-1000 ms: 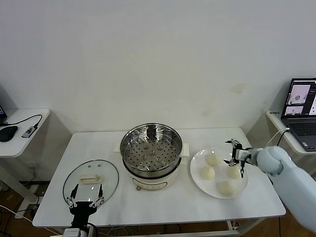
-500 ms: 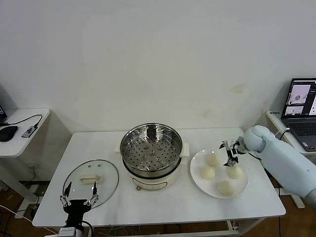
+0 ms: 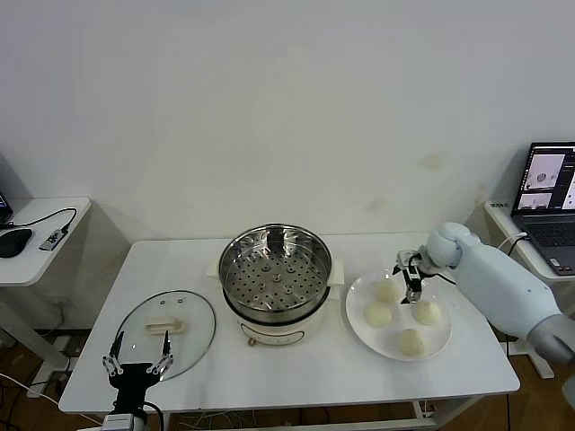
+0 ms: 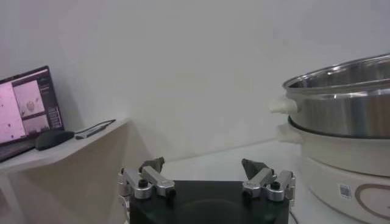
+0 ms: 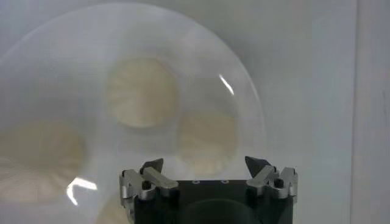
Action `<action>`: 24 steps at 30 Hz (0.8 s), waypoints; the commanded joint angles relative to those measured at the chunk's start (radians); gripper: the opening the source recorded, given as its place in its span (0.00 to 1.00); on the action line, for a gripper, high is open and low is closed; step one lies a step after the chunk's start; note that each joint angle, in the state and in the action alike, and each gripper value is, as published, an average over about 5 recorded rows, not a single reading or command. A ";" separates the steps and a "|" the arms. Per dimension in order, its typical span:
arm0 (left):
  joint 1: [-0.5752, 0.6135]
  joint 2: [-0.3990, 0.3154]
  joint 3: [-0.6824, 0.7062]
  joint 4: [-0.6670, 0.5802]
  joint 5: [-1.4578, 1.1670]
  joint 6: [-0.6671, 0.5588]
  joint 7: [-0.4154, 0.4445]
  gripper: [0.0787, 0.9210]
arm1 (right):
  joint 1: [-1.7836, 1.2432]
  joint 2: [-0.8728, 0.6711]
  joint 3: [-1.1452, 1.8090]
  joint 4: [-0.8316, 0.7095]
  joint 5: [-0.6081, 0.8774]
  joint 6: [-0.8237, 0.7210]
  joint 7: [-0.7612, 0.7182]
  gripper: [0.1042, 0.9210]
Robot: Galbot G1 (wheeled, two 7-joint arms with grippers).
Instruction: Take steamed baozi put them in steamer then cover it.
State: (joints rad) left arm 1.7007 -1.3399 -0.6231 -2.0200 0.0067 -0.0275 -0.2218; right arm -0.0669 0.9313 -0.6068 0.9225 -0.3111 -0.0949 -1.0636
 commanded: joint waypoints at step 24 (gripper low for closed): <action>0.001 -0.002 -0.004 0.000 0.019 -0.007 0.004 0.88 | 0.026 0.068 -0.050 -0.079 -0.010 -0.030 -0.005 0.69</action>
State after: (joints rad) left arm 1.7007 -1.3419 -0.6262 -2.0174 0.0243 -0.0336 -0.2180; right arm -0.0443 0.9917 -0.6496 0.8526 -0.3198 -0.1213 -1.0680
